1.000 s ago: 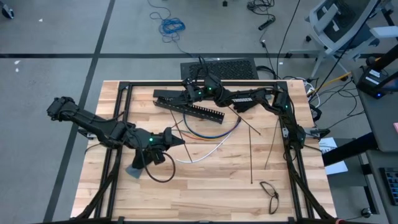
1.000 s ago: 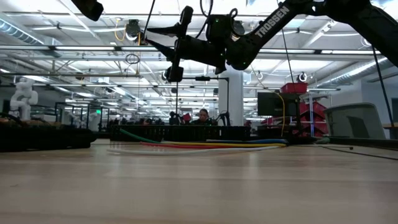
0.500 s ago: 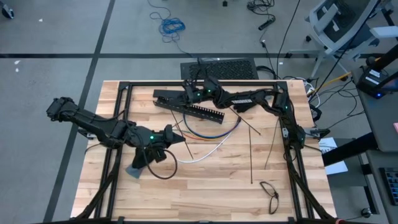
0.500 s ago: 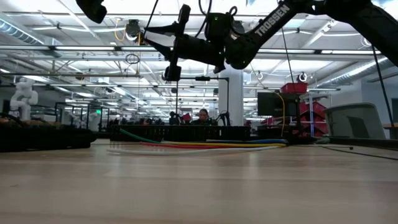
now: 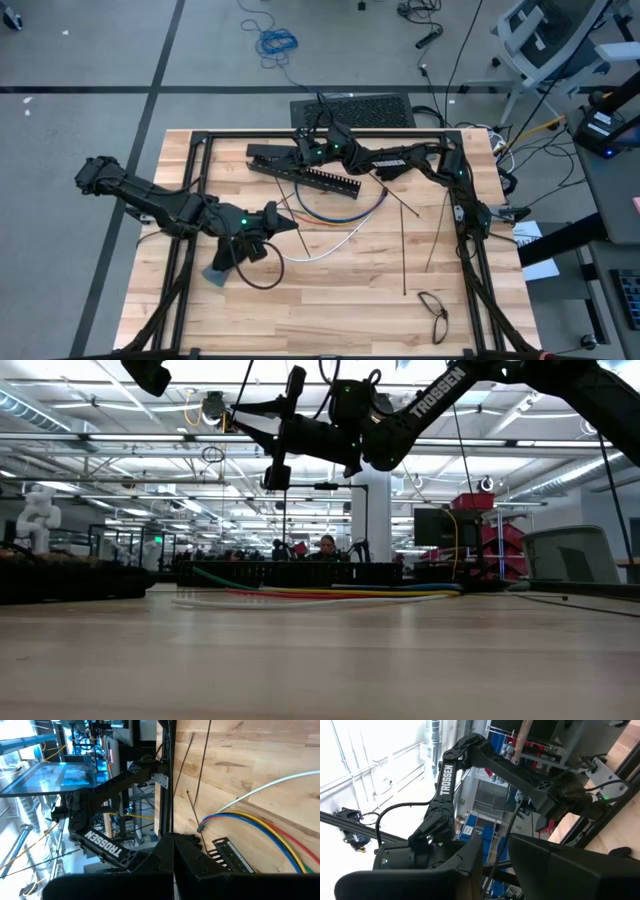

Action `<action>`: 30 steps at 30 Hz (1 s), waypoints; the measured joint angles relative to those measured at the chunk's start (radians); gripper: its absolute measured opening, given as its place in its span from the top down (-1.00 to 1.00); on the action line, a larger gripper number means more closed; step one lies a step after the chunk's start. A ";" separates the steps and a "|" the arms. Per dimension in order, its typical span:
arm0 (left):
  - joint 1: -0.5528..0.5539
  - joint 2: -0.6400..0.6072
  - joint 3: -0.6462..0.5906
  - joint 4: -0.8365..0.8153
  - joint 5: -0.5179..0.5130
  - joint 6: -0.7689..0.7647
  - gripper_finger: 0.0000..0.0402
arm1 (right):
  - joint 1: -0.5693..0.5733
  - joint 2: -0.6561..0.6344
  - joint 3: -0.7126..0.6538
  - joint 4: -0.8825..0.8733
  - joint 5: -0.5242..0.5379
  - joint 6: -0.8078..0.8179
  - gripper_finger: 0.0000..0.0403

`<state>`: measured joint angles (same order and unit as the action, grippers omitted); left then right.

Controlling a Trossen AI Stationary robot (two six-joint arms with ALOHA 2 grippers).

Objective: Ziptie cables
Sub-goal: Prepare the zip tie

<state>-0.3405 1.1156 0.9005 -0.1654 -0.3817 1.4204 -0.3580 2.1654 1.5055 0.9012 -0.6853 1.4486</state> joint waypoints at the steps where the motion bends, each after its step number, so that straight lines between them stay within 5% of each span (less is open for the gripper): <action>1: 0.000 0.000 0.000 0.000 0.000 0.000 1.00 | 0.000 0.000 0.000 0.000 0.000 0.000 0.59; 16: 0.001 0.000 0.000 -0.001 0.001 0.000 1.00 | 0.000 0.000 0.000 -0.001 0.004 -0.001 0.63; 30: 0.001 0.000 0.000 -0.001 -0.006 0.000 1.00 | 0.000 0.000 0.000 0.003 0.008 -0.002 0.89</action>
<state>-0.3397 1.1156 0.9005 -0.1664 -0.3874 1.4208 -0.3584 2.1654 1.5055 0.9039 -0.6769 1.4467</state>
